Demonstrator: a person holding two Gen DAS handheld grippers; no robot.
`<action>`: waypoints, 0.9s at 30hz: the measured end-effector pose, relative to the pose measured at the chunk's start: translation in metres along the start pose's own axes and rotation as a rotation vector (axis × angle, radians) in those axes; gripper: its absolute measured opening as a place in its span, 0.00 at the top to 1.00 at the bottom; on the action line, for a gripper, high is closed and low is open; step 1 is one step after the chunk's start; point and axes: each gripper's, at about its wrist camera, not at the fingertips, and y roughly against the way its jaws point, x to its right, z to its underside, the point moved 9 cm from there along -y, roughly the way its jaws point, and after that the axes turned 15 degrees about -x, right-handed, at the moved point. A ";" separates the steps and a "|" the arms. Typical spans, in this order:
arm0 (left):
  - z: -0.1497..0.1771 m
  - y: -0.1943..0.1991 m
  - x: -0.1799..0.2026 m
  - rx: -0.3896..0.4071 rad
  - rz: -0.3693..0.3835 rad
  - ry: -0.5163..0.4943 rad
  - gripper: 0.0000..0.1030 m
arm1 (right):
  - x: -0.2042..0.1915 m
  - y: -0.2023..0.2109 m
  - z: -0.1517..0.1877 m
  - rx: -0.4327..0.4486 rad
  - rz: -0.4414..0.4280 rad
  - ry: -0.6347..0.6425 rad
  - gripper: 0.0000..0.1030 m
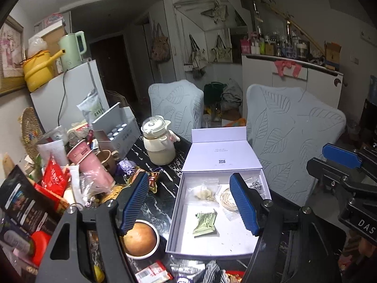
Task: Organize soft objects
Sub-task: 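Withdraw both open grippers from the gift box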
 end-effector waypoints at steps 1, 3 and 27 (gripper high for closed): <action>0.003 0.006 -0.001 0.004 -0.001 0.002 0.31 | -0.002 0.006 0.001 0.008 -0.001 0.002 0.57; 0.009 0.019 -0.003 0.014 -0.005 0.009 0.31 | -0.007 0.018 0.004 0.025 -0.002 0.006 0.50; 0.112 0.080 -0.014 0.000 0.027 0.067 0.29 | -0.047 0.082 0.082 0.064 -0.006 0.059 0.31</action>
